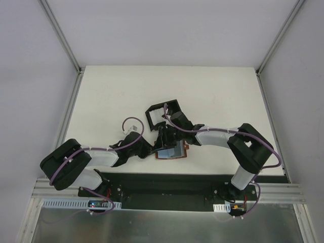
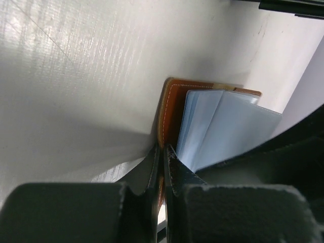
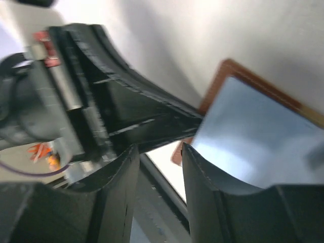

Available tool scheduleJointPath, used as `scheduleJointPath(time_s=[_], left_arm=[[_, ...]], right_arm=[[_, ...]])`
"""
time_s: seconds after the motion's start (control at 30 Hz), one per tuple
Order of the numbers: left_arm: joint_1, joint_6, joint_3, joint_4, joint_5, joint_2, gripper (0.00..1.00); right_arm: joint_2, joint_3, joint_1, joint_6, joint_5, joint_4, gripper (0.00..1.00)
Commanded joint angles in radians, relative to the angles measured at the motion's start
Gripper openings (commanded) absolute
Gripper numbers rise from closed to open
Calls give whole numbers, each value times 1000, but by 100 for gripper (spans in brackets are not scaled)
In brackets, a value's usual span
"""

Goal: Put the credit cards into the card holder
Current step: Turn over the card slot in the card holder.

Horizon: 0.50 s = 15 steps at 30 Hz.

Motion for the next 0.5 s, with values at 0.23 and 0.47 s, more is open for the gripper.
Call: scheduleJointPath(time_s=[0.23, 0.47], left_arm=[[17, 27, -76, -203, 15, 80, 0], [17, 44, -72, -200, 14, 68, 0]], right_arm=[[-247, -33, 12, -75, 65, -33, 42], [-301, -58, -46, -131, 315, -326, 43]])
